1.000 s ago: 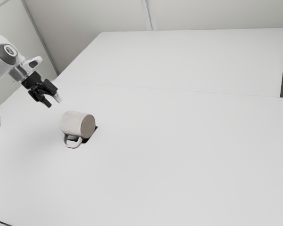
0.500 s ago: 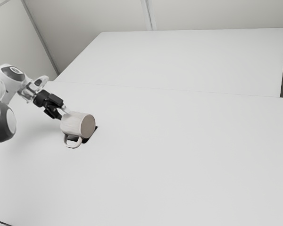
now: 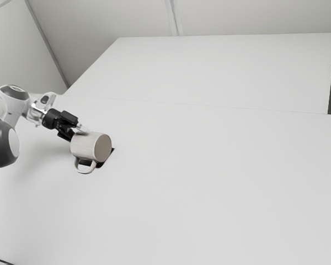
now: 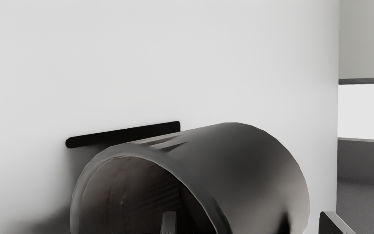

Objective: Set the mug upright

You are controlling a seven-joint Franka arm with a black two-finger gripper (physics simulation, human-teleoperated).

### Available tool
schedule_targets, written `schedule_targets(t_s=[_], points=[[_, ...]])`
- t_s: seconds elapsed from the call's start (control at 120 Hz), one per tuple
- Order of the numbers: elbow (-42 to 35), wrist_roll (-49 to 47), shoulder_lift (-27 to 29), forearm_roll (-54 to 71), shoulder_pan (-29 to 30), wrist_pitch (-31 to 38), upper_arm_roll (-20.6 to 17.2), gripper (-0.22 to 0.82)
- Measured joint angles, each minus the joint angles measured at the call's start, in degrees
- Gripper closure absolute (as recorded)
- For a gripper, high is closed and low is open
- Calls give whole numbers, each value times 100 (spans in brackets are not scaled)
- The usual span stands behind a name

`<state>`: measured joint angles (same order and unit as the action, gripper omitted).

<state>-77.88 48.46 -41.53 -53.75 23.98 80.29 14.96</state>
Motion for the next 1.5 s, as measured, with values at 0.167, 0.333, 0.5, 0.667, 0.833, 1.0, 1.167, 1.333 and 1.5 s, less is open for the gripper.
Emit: schedule_targets(t_s=[0.167, 0.333, 0.5, 0.667, 0.833, 1.0, 1.167, 1.333, 1.5], points=[[-2, -48, 8, -143, 1, -77, 40, 33], [-42, -99, 13, -274, 1, -127, 42, 46], [-198, -157, 20, -610, 1, -265, 39, 59], [-353, -201, 28, -928, -7, -388, 11, 69], [-494, -226, 53, -1147, -14, -486, -16, 74], [-594, -254, 161, -1210, -50, -508, -22, 76], [-677, -422, 960, -697, -221, -94, -192, 77], [-1343, -779, 1787, 551, -891, 1406, -338, 78], [-2191, -1458, 2502, 2176, -1838, 3086, -317, 78]])
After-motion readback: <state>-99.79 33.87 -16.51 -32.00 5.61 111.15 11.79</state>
